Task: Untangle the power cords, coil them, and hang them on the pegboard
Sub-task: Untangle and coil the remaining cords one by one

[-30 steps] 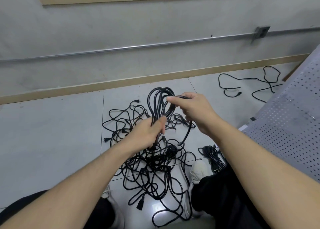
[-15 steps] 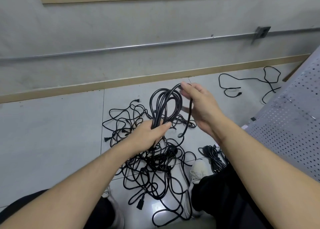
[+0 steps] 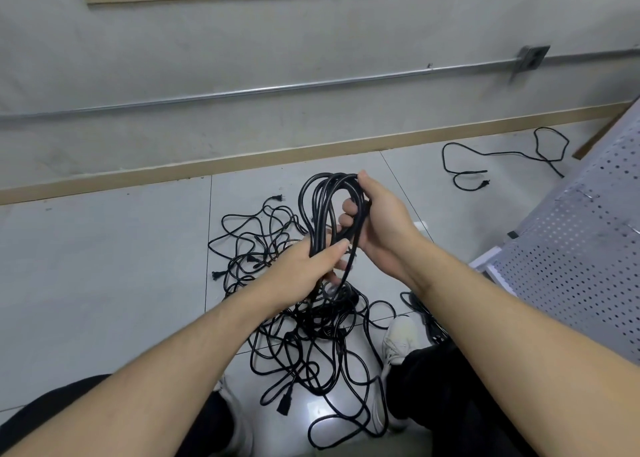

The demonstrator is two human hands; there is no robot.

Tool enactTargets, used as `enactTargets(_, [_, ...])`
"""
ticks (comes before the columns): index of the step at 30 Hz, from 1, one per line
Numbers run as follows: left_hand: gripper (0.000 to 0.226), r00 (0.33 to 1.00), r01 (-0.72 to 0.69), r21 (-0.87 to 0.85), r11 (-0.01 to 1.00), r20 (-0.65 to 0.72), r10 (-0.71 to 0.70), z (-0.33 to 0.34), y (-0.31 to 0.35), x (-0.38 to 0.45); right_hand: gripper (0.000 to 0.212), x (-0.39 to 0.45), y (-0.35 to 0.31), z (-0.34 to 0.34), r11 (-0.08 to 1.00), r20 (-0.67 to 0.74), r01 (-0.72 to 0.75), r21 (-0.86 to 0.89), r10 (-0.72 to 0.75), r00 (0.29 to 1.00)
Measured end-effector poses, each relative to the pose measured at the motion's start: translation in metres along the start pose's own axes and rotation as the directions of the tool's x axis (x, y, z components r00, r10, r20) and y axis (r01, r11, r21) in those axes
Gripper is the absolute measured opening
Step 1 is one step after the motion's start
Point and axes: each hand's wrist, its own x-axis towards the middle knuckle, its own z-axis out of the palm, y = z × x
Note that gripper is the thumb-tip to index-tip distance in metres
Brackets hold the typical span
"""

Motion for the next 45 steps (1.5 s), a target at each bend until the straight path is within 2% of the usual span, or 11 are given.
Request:
enactTargets(10, [0.043,0.970,0.066,-0.247,0.967,0.243,-0.004,0.007,0.020,-0.010,0.026,0.007,-0.005,0.000,0.965,0.002,-0.099,0.244,0.101,0.995])
enactTargets(13, [0.055,0.983,0.073,-0.412,0.908,0.186,0.005,0.008,0.018,-0.010,0.037,0.007,0.001,0.000,0.994,0.077,-0.055,0.096,0.048,0.996])
enactTargets(18, [0.036,0.999,0.051,-0.563,0.825,0.034,-0.039,-0.008,0.015,0.001,0.048,0.009,0.023,-0.003,0.955,0.159,-0.056,-0.292,0.107,0.981])
enactTargets(22, [0.033,0.988,-0.025,-0.691,0.722,-0.127,-0.088,-0.023,0.020,0.008,0.018,0.004,0.034,-0.003,0.667,0.354,0.141,-0.731,0.194,0.915])
enactTargets(25, [0.034,0.964,-0.082,-0.730,0.679,-0.232,-0.133,-0.033,0.020,0.010,0.023,0.002,0.046,-0.004,0.386,0.455,0.335,-0.860,0.279,0.846])
enactTargets(27, [0.031,0.930,-0.158,-0.710,0.687,-0.341,-0.138,-0.036,0.018,0.013,0.008,0.005,0.050,-0.004,0.348,0.455,0.362,-0.865,0.235,0.859])
enactTargets(31, [0.018,0.852,-0.250,-0.610,0.752,-0.508,-0.129,-0.040,0.018,0.016,0.027,0.010,0.042,-0.004,0.229,0.419,0.383,-0.895,0.138,0.897])
enactTargets(35, [0.017,0.807,-0.232,-0.472,0.851,-0.582,-0.103,-0.036,0.015,0.017,0.040,0.013,0.041,-0.013,-0.047,0.412,0.429,-0.902,0.202,0.888])
enactTargets(39, [0.018,0.770,-0.138,-0.245,0.960,-0.636,-0.052,-0.041,0.006,0.020,0.043,0.019,0.037,-0.021,-0.128,0.322,0.361,-0.924,0.249,0.913])
enactTargets(42, [0.018,0.757,-0.057,-0.099,0.993,-0.653,-0.022,-0.049,0.002,0.021,0.048,0.016,0.025,-0.026,-0.058,0.286,0.313,-0.948,0.275,0.918])
enactTargets(45, [0.018,0.761,0.041,0.035,0.999,-0.649,-0.008,-0.055,-0.003,0.022,0.040,0.005,0.011,-0.027,0.220,0.324,0.270,-0.937,0.267,0.908])
